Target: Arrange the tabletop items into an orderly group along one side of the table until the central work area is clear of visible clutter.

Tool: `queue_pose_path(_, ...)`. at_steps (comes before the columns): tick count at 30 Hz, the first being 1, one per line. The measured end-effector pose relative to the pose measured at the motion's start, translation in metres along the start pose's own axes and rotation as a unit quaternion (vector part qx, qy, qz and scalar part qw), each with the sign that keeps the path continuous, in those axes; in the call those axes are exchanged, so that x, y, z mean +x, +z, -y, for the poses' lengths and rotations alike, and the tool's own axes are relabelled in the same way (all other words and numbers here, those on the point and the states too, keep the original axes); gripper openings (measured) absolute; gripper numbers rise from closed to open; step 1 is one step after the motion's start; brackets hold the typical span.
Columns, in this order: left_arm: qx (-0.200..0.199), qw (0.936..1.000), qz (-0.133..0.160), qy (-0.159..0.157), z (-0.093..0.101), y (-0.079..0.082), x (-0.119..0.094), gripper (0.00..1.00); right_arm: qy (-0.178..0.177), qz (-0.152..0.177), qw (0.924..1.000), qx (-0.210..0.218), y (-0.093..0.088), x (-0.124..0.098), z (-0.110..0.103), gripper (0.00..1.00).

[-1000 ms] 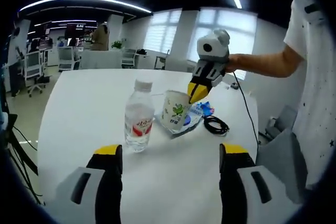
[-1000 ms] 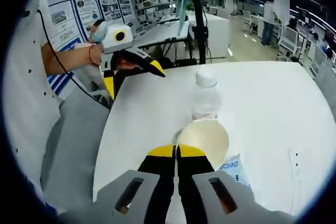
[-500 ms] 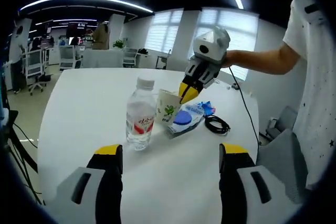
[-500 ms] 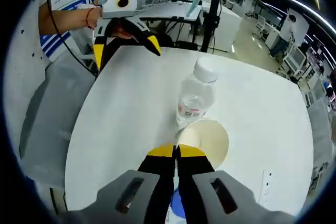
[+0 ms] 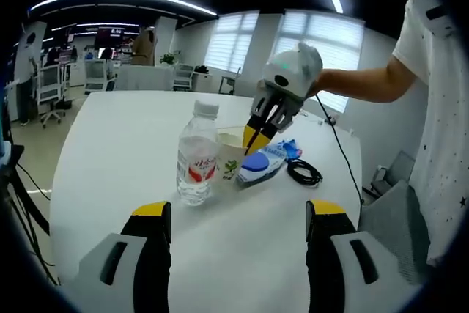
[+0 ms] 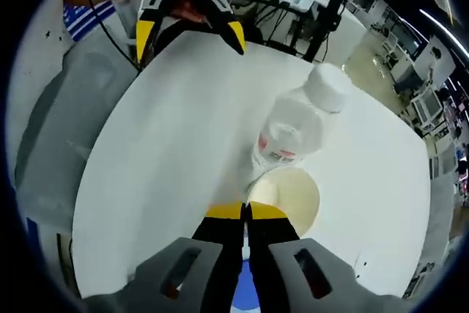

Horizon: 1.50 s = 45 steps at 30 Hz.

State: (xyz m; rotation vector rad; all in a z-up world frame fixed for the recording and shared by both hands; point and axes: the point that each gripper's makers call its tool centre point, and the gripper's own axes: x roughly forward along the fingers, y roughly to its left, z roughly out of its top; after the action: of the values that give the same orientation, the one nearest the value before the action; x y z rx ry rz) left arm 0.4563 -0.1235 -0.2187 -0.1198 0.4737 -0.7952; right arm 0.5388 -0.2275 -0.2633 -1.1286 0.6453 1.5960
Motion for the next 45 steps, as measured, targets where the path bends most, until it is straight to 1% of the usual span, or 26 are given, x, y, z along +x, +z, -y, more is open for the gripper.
queue_pose_path(4,-0.001,1.0,-0.002,0.0,-0.001,-0.002,0.001,0.76,0.002,-0.018,0.9997,-0.018,-0.006,0.006,0.001,0.0)
queue_pose_path(8,-0.004,1.0,0.0,0.001,-0.001,-0.002,0.001,0.76,0.006,-0.018,0.9996,-0.022,-0.004,0.009,0.0,0.0)
queue_pose_path(11,-0.005,1.0,-0.001,0.001,-0.002,-0.003,0.001,0.76,0.007,-0.023,0.9992,-0.03,-0.004,0.012,0.001,0.0)
queue_pose_path(22,-0.006,1.0,-0.001,0.001,-0.003,-0.003,0.001,0.76,0.012,-0.028,0.999,-0.033,-0.005,0.019,-0.001,0.0)
queue_pose_path(32,-0.006,1.0,-0.002,0.0,-0.002,-0.004,0.001,0.76,0.011,-0.021,0.9994,-0.024,-0.002,0.018,-0.001,0.0)
queue_pose_path(40,-0.002,1.0,-0.002,0.0,-0.001,-0.002,0.002,0.76,0.012,-0.02,0.9996,-0.018,-0.004,0.017,-0.005,0.1)
queue_pose_path(43,-0.001,1.0,-0.001,-0.002,0.0,-0.001,0.003,0.76,0.011,-0.017,0.9997,-0.013,-0.004,0.017,-0.006,0.16)
queue_pose_path(45,0.0,1.0,-0.001,-0.002,0.0,0.0,0.003,0.76,0.014,-0.015,0.9998,-0.009,-0.004,0.016,-0.008,0.18)
